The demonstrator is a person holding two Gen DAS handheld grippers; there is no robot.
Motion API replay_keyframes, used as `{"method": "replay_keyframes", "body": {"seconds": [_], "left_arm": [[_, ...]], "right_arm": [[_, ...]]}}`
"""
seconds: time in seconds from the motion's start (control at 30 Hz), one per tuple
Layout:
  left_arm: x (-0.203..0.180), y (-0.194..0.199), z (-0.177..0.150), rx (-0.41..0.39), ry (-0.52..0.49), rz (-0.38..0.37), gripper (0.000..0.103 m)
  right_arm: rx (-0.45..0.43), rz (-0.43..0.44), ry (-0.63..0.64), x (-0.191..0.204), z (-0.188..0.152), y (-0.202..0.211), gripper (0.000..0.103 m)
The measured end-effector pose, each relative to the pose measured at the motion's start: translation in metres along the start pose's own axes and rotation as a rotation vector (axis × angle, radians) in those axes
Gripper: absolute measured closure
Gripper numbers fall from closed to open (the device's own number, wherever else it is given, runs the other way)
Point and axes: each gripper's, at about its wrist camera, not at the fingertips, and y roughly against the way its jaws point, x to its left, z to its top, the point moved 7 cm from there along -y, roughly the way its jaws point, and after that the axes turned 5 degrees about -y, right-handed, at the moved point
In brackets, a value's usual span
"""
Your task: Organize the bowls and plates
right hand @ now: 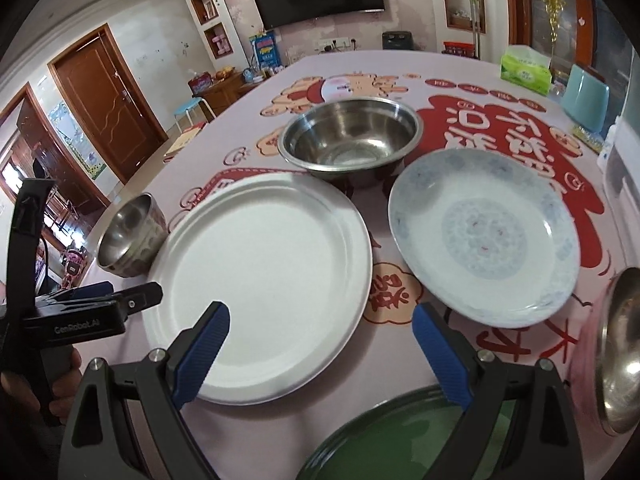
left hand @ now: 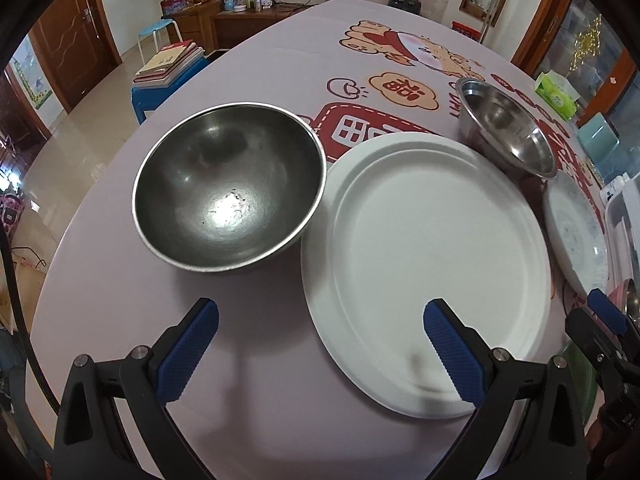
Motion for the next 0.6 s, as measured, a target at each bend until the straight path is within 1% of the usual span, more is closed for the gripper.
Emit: {"method": "replay_keyframes", "body": {"seconds": [0.23,0.33,0.37,0.4,0.53,0.57,0.6], "left_arm": [[0.003,-0.014,0.002,0.019,0.008,-0.014,0.004],[0.003,-0.019,0.002,0.028,0.003,-0.022,0.006],[0.003,-0.020,0.001,0.031,0.002,-0.023,0.007],[0.003,-0.021,0.000,0.036,0.003,-0.026,0.011],[0.003,-0.029,-0.002,0.064,0.017,-0.032,0.014],[0.003,-0.030,-0.003,0.068,0.019,-0.035,0.015],[0.002,-0.031,-0.003,0.069,0.022,-0.039,0.019]], "right_arm": [[0.030,0.008,-0.017,-0.004,-0.003,-0.020,0.011],[0.044,0.018,-0.017,-0.002,-0.006,-0.027,0.016],[0.049,0.020,-0.017,-0.002,-0.006,-0.029,0.017],[0.053,0.021,-0.016,-0.002,-0.007,-0.031,0.019],[0.066,0.022,-0.021,-0.004,-0.008,-0.037,0.026],[0.068,0.020,-0.023,-0.004,-0.008,-0.038,0.028],[0.070,0.018,-0.024,-0.005,-0.008,-0.039,0.031]]}}
